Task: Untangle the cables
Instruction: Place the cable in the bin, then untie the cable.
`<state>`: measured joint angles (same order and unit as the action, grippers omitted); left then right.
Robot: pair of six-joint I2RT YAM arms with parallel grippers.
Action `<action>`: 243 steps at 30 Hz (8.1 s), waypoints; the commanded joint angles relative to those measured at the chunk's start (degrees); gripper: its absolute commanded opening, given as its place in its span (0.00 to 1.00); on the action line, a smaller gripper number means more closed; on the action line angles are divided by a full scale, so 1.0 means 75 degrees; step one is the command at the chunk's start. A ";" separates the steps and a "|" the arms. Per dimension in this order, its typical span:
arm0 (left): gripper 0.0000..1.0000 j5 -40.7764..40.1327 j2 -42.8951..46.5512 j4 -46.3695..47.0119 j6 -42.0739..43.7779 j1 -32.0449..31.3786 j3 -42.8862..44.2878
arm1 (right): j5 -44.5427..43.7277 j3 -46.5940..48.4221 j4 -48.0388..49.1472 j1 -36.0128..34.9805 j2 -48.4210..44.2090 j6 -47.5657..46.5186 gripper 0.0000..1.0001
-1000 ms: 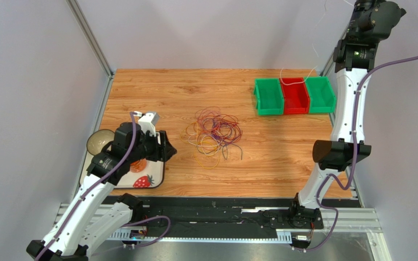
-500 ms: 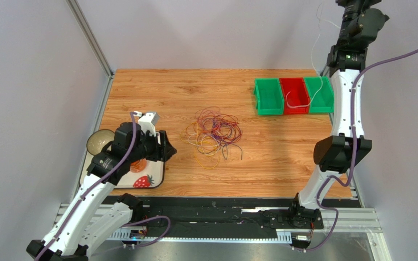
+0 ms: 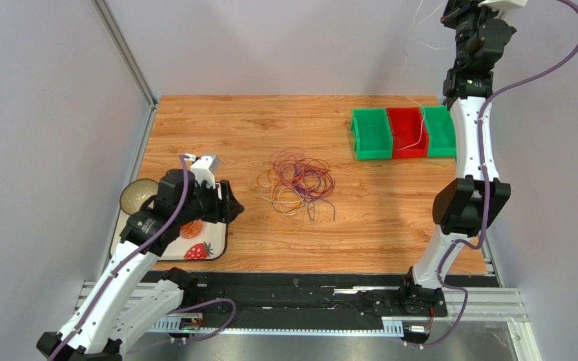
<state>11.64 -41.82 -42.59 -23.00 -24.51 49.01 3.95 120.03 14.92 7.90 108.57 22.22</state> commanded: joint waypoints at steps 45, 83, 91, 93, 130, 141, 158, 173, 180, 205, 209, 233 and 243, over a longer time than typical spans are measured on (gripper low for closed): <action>0.65 0.0065 0.0092 0.0206 0.0102 -0.0001 -0.0055 | -0.2085 -0.4964 -0.0641 0.0130 -0.1997 -0.0080 0.00; 0.65 -0.0017 0.0033 0.0159 0.0091 0.0011 -0.0055 | -0.4297 -0.5703 -0.2925 0.0587 -0.0800 0.2675 0.00; 0.65 -0.0017 0.0010 0.0159 0.0091 0.0010 -0.0055 | -0.5728 -0.5527 -0.3184 0.0622 -0.0929 0.2452 0.00; 0.65 -0.0005 -0.0002 0.0147 0.0091 0.0010 -0.0055 | -0.5997 -0.5515 -0.3196 0.0622 -0.0965 0.2417 0.00; 0.64 0.0007 0.0022 0.0159 0.0102 -0.0013 -0.0043 | -0.3971 -0.4766 -0.1508 -0.0620 0.0534 0.0940 0.00; 0.64 0.0030 -0.0013 0.0159 0.0102 -0.0001 -0.0043 | -0.4416 -0.5222 -0.2165 -0.0456 0.0594 0.1362 0.00; 0.64 -0.0005 0.0045 0.0171 0.0091 -0.0001 -0.0043 | -0.4218 -0.4777 -0.3512 -0.0421 -0.0565 0.0741 0.36; 0.64 -0.0028 0.0057 0.0171 0.0067 -0.0001 -0.0055 | -0.3002 -0.4659 -0.5152 -0.0444 -0.2803 0.1197 0.54; 0.64 0.0194 -0.0305 0.0545 -0.0236 -0.0001 -0.0136 | -0.1617 -0.6439 -0.5282 -0.0806 -0.4455 0.1924 0.54; 0.56 -0.1399 -0.5695 0.2843 -0.1573 -0.0786 0.1725 | -0.2260 -1.0566 -0.4884 -0.4522 -0.6649 0.3249 0.52; 0.55 -0.1318 -0.6643 0.2948 -0.1562 -0.0798 0.2229 | -0.2132 -1.0765 -0.4439 -0.4511 -0.6450 0.3085 0.52; 0.27 -0.1540 -0.8076 0.3054 -0.1609 -0.0798 0.2711 | -0.2190 -1.1293 -0.3477 -0.4522 -0.5570 0.2862 0.49; 0.00 -0.1528 -0.7245 0.2260 -0.1117 -0.0810 0.3307 | -0.2061 -1.1492 -0.3149 -0.4522 -0.5688 0.2780 0.49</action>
<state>0.97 -102.10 -22.33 -34.11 -30.30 68.05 -11.53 34.13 -12.16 -25.96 66.70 44.01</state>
